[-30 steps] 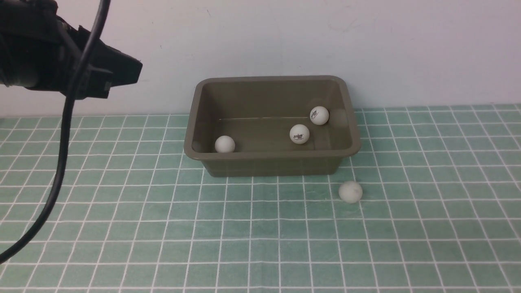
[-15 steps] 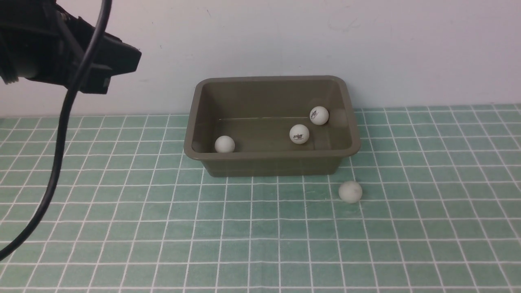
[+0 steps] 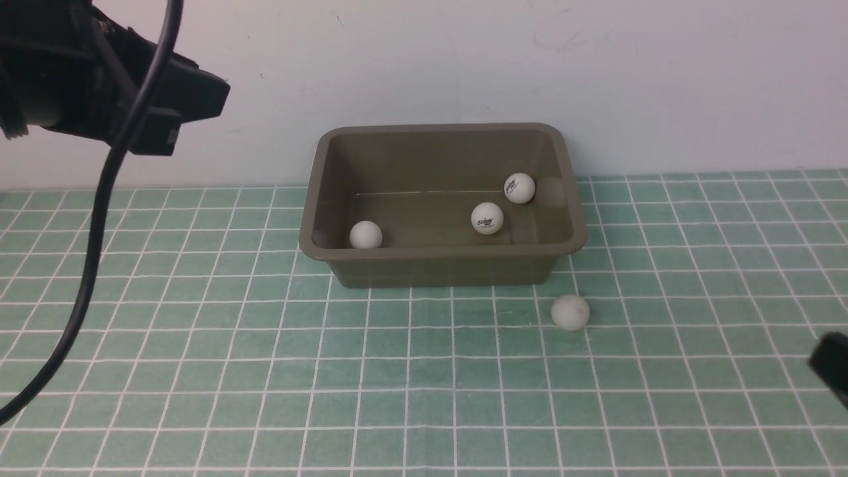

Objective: Put the table tennis balls in the box on the green coffee tablecloth.
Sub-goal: 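Reach for and grasp a ping pong ball on the table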

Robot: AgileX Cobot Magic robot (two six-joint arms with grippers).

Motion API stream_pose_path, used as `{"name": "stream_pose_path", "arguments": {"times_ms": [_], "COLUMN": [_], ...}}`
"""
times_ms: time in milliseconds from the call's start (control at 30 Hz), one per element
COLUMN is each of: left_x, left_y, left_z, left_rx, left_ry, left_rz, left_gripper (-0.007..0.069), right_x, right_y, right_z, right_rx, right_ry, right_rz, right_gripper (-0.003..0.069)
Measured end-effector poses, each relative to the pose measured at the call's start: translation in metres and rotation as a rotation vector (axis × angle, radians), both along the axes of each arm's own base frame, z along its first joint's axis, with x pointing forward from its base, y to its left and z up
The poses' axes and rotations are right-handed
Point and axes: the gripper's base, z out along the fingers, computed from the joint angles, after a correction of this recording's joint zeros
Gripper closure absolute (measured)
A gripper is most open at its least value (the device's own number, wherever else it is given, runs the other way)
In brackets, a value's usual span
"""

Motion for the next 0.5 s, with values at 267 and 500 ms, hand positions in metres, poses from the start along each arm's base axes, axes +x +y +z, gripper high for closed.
{"name": "stream_pose_path", "arguments": {"times_ms": [267,500], "left_x": [0.0,0.0], "left_y": [0.0,0.0], "left_z": [0.0,0.0], "left_rx": [0.013,0.017], "left_ry": [-0.009,-0.012], "left_rz": [-0.01,-0.012], "left_gripper": [0.0419,0.0419], "right_x": [0.059,0.12], "right_y": [0.004,0.009], "right_z": [0.004,-0.016], "right_rx": [-0.111,-0.142], "right_ry": [0.114,0.255], "right_rz": [0.04,0.059], "right_gripper": [0.0197,0.0197]}}
